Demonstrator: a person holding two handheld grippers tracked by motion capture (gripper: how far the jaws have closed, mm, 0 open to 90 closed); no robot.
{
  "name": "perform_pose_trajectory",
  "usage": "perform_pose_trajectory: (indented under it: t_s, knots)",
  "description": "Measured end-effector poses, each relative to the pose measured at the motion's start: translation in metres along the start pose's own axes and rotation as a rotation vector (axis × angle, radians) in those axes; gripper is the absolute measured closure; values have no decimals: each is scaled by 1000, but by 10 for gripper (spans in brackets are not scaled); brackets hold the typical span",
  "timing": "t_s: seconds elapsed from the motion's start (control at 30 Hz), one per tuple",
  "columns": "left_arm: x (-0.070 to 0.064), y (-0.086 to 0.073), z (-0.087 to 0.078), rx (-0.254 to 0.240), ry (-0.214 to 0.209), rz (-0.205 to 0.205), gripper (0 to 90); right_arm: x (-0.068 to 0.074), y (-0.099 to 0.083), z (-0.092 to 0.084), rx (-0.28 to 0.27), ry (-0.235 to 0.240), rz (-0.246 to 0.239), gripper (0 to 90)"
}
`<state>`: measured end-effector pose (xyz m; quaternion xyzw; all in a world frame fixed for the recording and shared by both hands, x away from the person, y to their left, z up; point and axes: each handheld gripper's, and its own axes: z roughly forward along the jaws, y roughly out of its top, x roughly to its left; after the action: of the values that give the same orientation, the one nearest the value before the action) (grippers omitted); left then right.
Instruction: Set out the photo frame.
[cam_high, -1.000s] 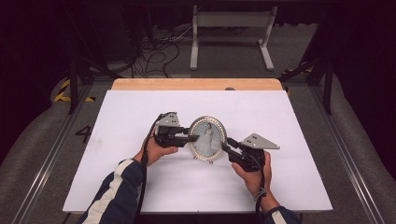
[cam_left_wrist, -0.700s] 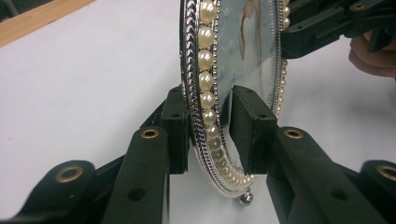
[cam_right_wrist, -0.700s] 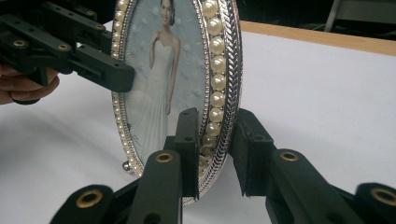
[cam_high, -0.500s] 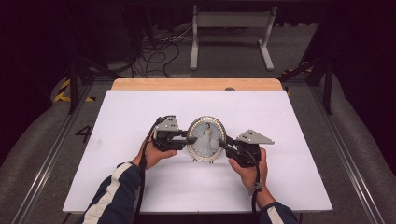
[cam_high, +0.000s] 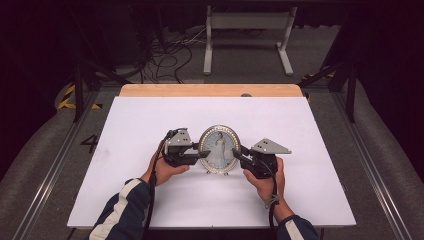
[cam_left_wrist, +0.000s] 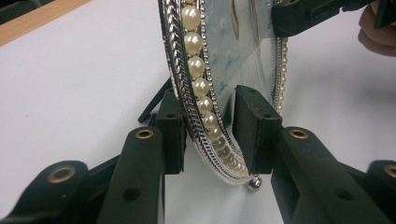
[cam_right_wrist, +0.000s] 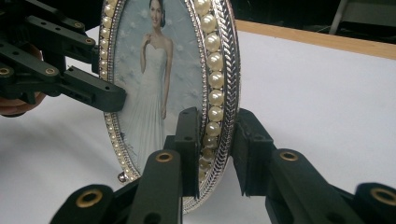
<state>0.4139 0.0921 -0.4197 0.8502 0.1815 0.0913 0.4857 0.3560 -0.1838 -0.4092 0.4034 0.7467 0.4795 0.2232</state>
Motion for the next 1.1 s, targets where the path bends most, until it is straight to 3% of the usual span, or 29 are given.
perform_pose_trajectory:
  t_s: [0.3, 0.77, 1.1]
  knots:
    - [-5, -5, 0, 21, 41, 30, 646, 1, -1, 0, -1, -5, -18, 735]
    - [-8, -9, 0, 23, 47, 11, 645, 2, -4, -1, 25, 4, -55, 711]
    - [-13, -9, 3, 38, 84, 32, 621, 5, -5, 1, 67, -7, -102, 675]
